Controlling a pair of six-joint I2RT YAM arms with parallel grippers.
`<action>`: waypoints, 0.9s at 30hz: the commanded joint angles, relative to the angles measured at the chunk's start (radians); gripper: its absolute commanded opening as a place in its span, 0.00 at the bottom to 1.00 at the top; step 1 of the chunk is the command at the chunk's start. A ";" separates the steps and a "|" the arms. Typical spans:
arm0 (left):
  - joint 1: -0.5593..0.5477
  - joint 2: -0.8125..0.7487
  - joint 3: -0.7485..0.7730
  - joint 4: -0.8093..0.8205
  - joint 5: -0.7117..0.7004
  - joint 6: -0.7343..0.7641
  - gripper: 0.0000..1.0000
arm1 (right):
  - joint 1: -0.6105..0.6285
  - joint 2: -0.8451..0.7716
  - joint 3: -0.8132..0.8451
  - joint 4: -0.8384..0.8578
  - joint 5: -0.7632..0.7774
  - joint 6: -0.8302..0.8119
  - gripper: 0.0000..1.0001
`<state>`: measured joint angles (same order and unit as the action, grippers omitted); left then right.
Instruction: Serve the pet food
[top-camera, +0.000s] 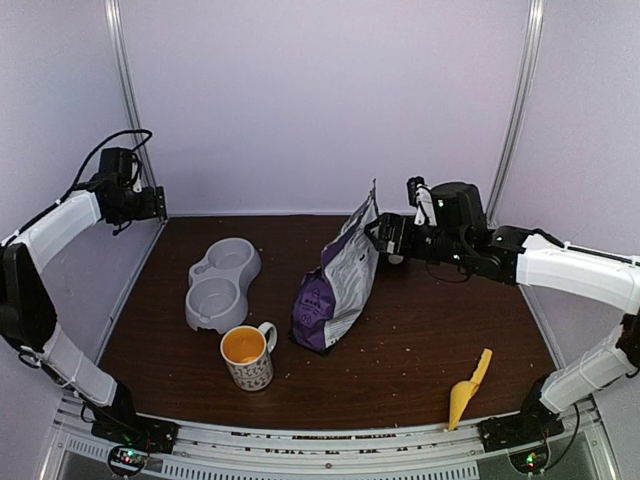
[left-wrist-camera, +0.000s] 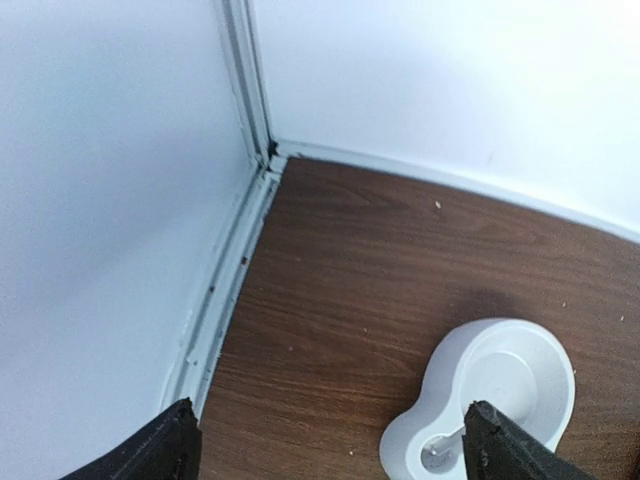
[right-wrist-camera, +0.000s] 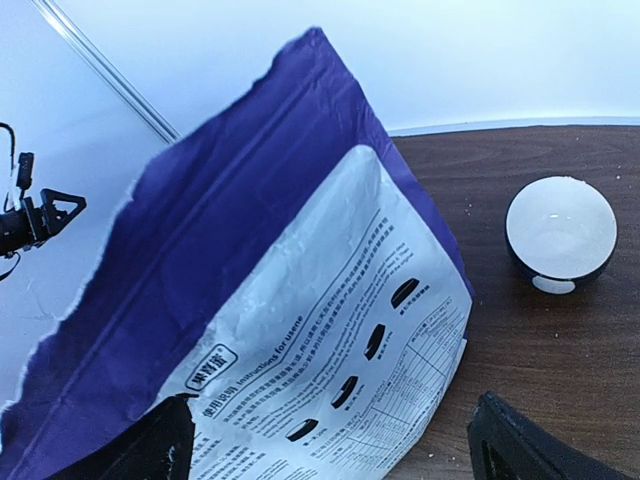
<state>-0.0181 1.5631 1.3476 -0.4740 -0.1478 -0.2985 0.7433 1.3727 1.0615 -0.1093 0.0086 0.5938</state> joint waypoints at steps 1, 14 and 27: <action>0.016 -0.125 -0.013 -0.024 -0.086 -0.027 0.94 | -0.011 -0.059 0.002 0.002 0.008 0.009 0.97; 0.005 -0.382 0.054 -0.155 0.137 -0.004 0.95 | -0.021 -0.096 0.072 -0.072 -0.046 0.059 0.97; -0.301 -0.423 0.040 0.001 0.292 0.254 0.95 | 0.050 0.061 0.319 -0.219 0.049 0.092 0.94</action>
<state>-0.3157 1.1637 1.4078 -0.5781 0.0994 -0.1249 0.7742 1.3743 1.3262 -0.2329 -0.0280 0.6647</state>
